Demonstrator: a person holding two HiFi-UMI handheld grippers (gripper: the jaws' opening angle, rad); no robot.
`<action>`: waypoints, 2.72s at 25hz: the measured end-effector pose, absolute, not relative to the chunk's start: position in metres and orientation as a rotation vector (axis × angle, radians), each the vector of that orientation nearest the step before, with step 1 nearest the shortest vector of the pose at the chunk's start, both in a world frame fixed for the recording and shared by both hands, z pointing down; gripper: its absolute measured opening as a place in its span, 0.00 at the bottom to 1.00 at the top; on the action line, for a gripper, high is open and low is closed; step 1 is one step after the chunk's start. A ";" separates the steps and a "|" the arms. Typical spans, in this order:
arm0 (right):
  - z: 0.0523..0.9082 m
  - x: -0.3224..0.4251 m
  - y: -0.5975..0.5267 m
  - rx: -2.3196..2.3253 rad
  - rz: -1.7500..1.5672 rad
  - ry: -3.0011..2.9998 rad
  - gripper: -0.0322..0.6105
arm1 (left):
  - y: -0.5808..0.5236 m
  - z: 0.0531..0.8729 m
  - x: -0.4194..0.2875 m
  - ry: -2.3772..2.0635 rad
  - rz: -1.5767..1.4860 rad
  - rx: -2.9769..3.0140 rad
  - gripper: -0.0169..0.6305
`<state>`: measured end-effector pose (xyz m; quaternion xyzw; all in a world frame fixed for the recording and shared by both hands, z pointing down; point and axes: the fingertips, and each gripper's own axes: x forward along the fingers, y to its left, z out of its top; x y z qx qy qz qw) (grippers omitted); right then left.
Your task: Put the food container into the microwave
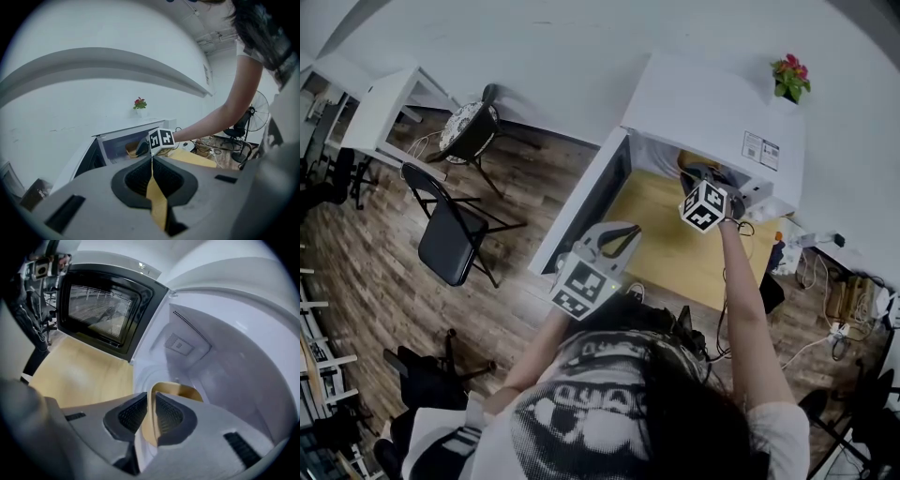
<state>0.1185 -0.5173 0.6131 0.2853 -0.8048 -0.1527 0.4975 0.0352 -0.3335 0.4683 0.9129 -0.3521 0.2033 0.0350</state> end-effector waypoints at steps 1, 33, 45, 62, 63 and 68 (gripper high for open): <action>0.612 0.118 -0.517 0.696 -0.362 -1.955 0.15 | -0.334 0.469 0.035 -1.081 0.625 2.805 0.04; 0.546 0.086 -0.304 1.213 0.193 -2.316 0.17 | -0.261 0.466 0.034 -0.758 0.638 2.941 0.04; 0.512 0.018 -0.199 1.345 0.200 -2.360 0.17 | -0.179 0.459 -0.039 -0.720 0.587 2.991 0.04; 0.504 -0.042 -0.095 1.463 0.249 -2.370 0.15 | -0.098 0.476 -0.108 -0.669 0.601 2.986 0.04; 0.502 -0.041 -0.091 1.476 0.248 -2.366 0.15 | -0.096 0.477 -0.107 -0.659 0.600 2.988 0.04; 0.497 -0.033 -0.073 1.543 0.254 -2.346 0.13 | -0.085 0.482 -0.099 -0.598 0.596 3.002 0.04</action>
